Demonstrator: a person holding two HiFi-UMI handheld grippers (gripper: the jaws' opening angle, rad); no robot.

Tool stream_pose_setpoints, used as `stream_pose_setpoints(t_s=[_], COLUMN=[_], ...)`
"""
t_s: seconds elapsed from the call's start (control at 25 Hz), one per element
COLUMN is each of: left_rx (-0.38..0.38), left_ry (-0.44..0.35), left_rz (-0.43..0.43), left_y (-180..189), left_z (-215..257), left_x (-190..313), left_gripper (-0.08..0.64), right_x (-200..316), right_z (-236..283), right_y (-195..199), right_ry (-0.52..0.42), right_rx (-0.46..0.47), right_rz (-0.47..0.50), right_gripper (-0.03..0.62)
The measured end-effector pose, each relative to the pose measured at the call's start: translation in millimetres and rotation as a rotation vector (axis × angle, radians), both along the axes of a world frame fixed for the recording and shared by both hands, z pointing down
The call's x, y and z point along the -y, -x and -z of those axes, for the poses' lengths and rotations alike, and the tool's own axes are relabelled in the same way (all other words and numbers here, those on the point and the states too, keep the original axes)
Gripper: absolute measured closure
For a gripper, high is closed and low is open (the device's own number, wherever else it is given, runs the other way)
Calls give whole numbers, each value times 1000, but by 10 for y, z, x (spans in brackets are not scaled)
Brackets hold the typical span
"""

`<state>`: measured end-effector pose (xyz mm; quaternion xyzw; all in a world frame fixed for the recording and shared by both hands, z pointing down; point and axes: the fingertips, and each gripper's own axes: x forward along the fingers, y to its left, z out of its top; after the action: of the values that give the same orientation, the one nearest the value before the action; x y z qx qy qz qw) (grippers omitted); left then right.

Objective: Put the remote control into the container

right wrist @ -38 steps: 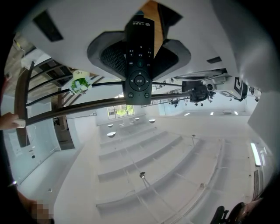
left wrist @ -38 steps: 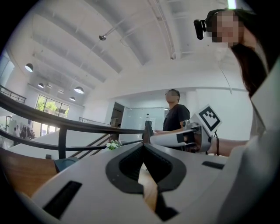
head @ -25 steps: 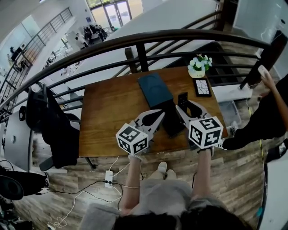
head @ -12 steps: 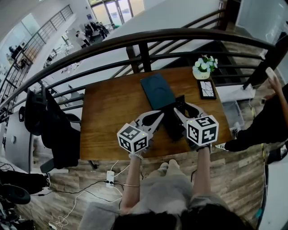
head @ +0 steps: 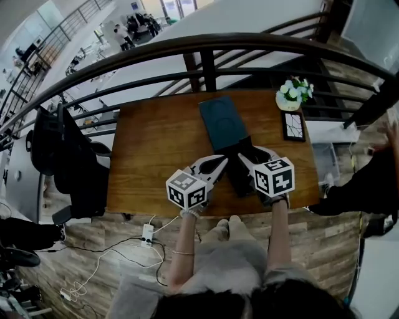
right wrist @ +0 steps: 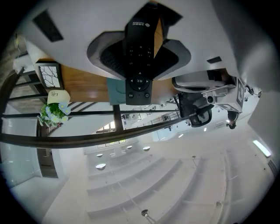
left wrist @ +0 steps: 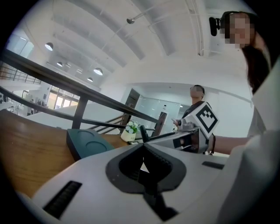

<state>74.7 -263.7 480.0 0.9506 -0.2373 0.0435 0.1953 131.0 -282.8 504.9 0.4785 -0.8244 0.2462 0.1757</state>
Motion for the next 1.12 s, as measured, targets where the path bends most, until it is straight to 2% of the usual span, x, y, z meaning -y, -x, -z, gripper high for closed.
stream_pose_setpoints(t_s=[0.56, 1.12], left_rx=[48, 76], left_ry=[152, 233], left_rz=[12, 38], left_y=[-110, -26], left_z=[-609, -936], left_x=[-69, -36], left_gripper=[556, 557], right_x=[7, 107], right_z=[-646, -1034], right_y=[32, 198], right_ry=[173, 277], right_rx=[-55, -136], right_rz=[87, 163], right_gripper=[396, 396])
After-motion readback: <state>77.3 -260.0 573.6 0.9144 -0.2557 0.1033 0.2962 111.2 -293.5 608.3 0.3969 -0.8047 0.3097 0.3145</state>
